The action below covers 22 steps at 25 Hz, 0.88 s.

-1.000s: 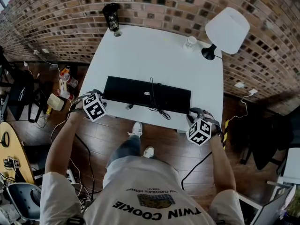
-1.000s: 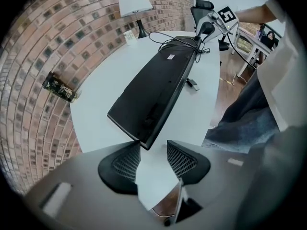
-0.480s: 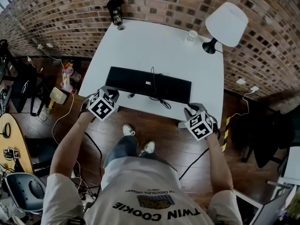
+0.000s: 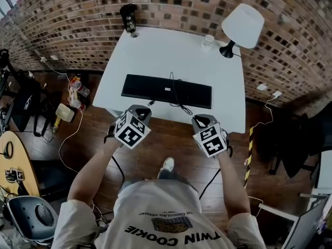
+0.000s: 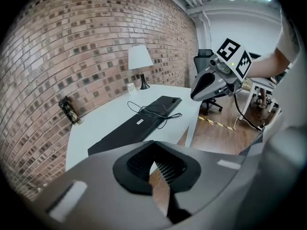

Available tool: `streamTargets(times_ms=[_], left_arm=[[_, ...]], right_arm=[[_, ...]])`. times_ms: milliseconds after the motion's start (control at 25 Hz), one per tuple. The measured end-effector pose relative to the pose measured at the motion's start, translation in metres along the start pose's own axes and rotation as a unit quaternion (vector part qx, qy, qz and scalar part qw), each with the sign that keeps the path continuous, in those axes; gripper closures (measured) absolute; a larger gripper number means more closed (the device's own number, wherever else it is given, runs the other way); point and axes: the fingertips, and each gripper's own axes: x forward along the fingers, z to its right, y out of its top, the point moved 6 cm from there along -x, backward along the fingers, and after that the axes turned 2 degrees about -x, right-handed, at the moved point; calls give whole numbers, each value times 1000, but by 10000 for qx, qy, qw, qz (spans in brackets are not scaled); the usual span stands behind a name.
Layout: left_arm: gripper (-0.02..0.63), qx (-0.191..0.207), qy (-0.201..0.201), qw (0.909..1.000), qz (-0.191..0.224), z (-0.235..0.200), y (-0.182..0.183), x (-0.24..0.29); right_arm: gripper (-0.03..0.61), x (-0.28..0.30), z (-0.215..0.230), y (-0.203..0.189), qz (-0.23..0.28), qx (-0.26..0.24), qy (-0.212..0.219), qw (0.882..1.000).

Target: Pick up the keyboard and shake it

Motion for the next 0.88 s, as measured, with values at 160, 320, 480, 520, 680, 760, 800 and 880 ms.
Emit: streamTargets(times_ms=[160, 320, 480, 520, 680, 760, 800, 880], left_arm=[[607, -85, -25, 9994, 333, 21, -7, -24], [607, -310, -69, 9964, 785, 47, -11, -54], [607, -591, -286, 9899, 1257, 74, -12, -82], [607, -666, -341, 9880, 1349, 80, -13, -88], [607, -1086, -453, 9808, 1554, 101, -22, -105], [607, -1412, -414, 9754, 1639, 108, -27, -113], [607, -1570, -372, 9724, 1687, 111, -28, -116], [607, -1843, -308, 9666, 1756, 117, -31, -120]], right_arm=[[569, -12, -40, 11, 171, 248, -64, 9995], [576, -24, -82, 17, 329, 602, -171, 9975], [577, -42, -122, 28, 672, 1096, -190, 9915], [577, -45, -132, 31, 760, 1197, -193, 9897], [577, -61, -160, 33, 1038, 1833, -278, 9772], [577, -71, -170, 32, 1200, 2313, -392, 9647], [577, -75, -175, 32, 1264, 2497, -464, 9589], [577, -80, -186, 32, 1338, 2674, -567, 9526]])
